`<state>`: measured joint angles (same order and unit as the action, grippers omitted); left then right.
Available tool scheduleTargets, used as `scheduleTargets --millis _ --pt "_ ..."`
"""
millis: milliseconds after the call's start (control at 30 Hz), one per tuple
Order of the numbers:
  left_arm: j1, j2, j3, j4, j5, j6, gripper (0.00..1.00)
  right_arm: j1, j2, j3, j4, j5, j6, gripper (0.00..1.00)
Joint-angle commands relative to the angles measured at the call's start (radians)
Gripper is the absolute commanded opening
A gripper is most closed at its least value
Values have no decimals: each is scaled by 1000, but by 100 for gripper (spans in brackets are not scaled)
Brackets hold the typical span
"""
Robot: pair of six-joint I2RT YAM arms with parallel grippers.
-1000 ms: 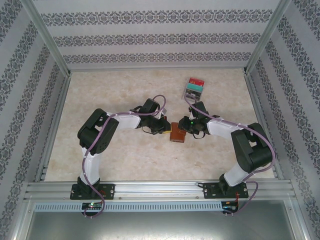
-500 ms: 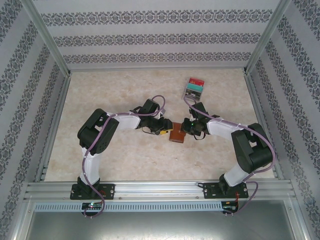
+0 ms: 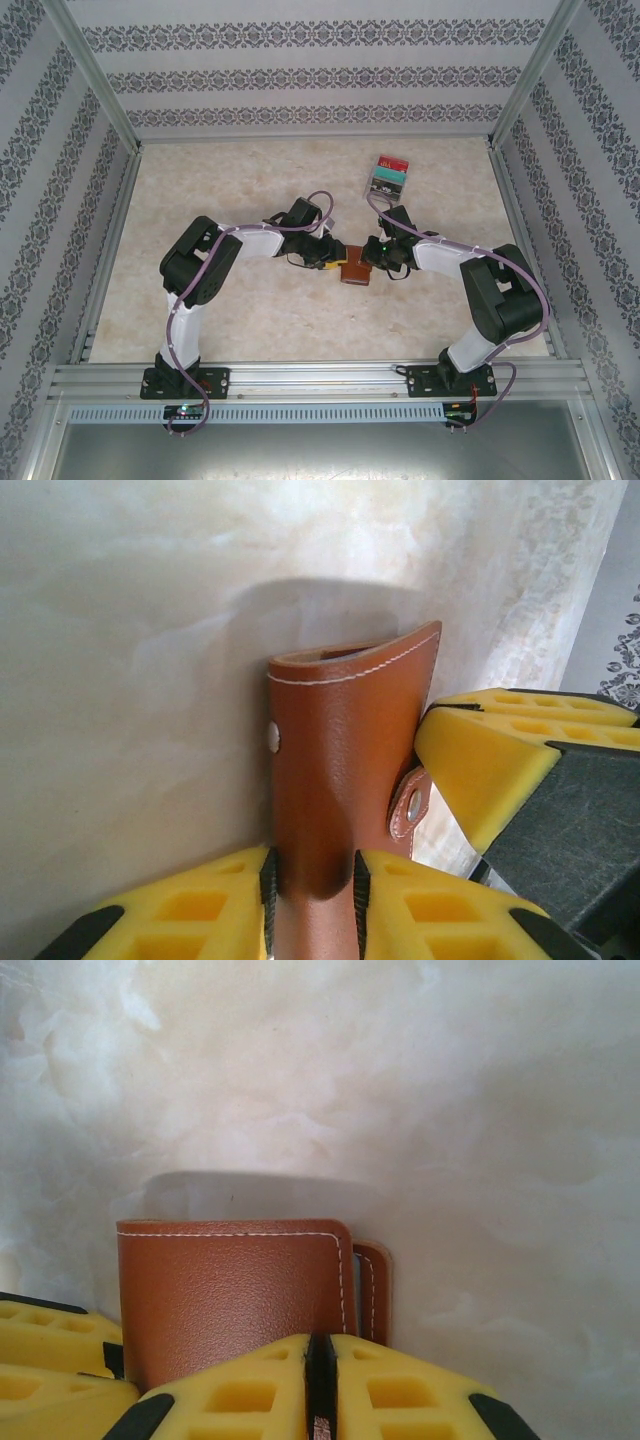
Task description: Put the credit cards into the card holder
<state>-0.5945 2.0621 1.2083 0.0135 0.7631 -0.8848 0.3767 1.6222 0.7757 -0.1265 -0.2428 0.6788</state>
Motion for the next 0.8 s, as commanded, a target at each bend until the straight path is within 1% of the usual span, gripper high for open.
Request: scheduleTargets --millis 0,33,100,167,267,400,467,633,700,767 --pt "-17 2 3 130 63 -46 35 4 36 -27 -31 5 11 14" --pt "-16 0 -3 142 60 -58 41 4 35 -28 -28 1 13 14" --pt "-16 0 -15 166 52 -85 40 5 35 -35 -20 -3 19 14" --pt "-16 6 -36 238 61 -137 40 4 38 -36 -19 -5 21 14" --pt "-16 13 -51 322 70 -187 35 5 40 -39 -16 -13 22 14" --pt "-14 -3 -52 263 29 -157 27 4 32 -37 -21 -3 21 14" --pt "-15 -15 -54 239 15 -140 22 3 26 -32 -28 -1 16 15" --pt "-16 -32 -59 235 10 -118 13 6 -24 -7 -54 -1 4 18" --pt "-16 -34 -61 243 9 -121 9 11 -55 7 -62 -8 -8 20" --pt "-16 -38 -70 268 6 -130 6 26 -80 24 -78 -1 -26 23"
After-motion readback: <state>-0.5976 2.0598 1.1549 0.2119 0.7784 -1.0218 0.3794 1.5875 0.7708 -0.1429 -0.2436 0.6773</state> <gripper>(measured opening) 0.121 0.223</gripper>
